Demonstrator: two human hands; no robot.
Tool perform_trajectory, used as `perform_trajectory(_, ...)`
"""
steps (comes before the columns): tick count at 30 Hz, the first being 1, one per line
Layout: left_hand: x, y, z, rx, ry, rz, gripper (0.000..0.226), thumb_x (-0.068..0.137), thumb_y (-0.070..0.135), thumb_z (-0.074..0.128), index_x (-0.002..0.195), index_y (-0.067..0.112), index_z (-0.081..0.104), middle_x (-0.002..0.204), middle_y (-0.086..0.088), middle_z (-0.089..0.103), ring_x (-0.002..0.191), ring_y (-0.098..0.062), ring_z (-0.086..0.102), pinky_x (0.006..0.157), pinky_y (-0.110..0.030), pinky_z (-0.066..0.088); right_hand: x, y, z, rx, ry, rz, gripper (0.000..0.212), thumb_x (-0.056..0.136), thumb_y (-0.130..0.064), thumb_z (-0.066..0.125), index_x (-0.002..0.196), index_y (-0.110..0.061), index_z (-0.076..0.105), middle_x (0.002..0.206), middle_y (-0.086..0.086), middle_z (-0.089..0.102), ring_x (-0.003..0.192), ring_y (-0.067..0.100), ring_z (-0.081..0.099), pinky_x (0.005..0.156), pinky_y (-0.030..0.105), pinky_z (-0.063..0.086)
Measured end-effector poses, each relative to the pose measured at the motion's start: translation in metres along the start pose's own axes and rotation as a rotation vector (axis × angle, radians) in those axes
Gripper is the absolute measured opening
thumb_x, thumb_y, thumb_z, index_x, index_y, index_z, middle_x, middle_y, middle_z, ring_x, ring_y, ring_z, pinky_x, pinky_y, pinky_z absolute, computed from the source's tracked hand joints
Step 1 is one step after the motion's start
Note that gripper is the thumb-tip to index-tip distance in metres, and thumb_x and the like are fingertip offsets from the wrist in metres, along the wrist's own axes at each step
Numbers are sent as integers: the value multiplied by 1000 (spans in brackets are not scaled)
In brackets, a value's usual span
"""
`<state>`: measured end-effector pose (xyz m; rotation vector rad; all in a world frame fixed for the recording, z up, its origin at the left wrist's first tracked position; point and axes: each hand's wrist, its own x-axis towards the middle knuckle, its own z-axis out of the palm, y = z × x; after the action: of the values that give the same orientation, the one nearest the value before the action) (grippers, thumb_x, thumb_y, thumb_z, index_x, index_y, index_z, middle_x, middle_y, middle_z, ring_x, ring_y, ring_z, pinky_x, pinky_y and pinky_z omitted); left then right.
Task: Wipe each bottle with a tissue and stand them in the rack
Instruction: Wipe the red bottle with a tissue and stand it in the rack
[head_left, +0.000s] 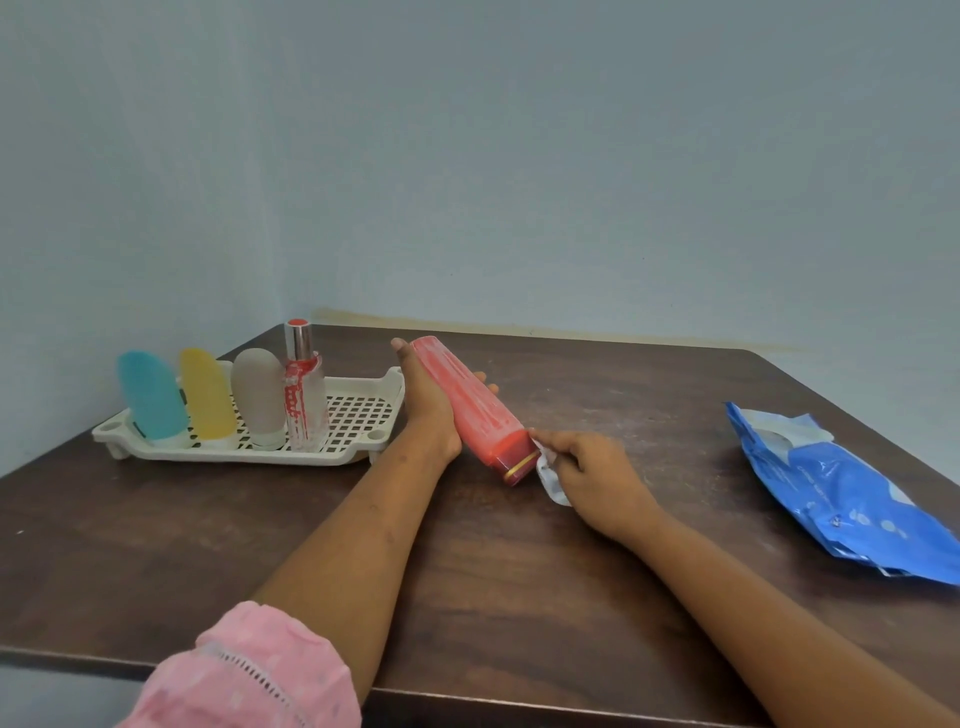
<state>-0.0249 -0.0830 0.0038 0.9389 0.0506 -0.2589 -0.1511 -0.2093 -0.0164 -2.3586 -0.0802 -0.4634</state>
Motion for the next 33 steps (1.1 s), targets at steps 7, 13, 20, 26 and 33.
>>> perform_trajectory(7,-5,3,3,-72,-91,69,102,77,88,20,126,6,56,83,-13,70,72,-29,70,73,-40,56,0,10,-6,427,7,134,29,95,-3,47,114,-10,67,94,-7,71,70,-3,62,57,9,43)
perform_trajectory(13,-11,7,12,-262,-153,152,86,81,85,20,95,9,60,70,-10,65,64,-27,68,70,-38,55,1,8,-3,656,341,149,19,88,1,57,98,-7,71,86,3,74,79,19,69,68,32,58)
perform_trajectory(20,-18,10,19,-341,-187,163,87,80,86,22,97,8,59,71,-11,64,65,-29,66,76,-40,54,-4,0,-1,727,527,67,16,81,4,66,74,-11,69,72,-3,71,73,11,65,67,24,55)
perform_trajectory(26,-15,18,13,-384,-124,180,85,83,83,22,106,11,59,74,-11,64,66,-29,69,75,-41,57,-9,-8,7,684,307,-50,13,76,3,71,71,-8,68,71,-2,71,67,6,64,62,15,47)
perform_trajectory(33,-15,18,12,-375,-114,157,87,81,85,23,111,11,59,74,-11,65,66,-28,70,72,-39,58,-10,-8,6,710,265,-77,9,76,2,71,75,-4,65,73,-2,70,69,8,65,63,16,48)
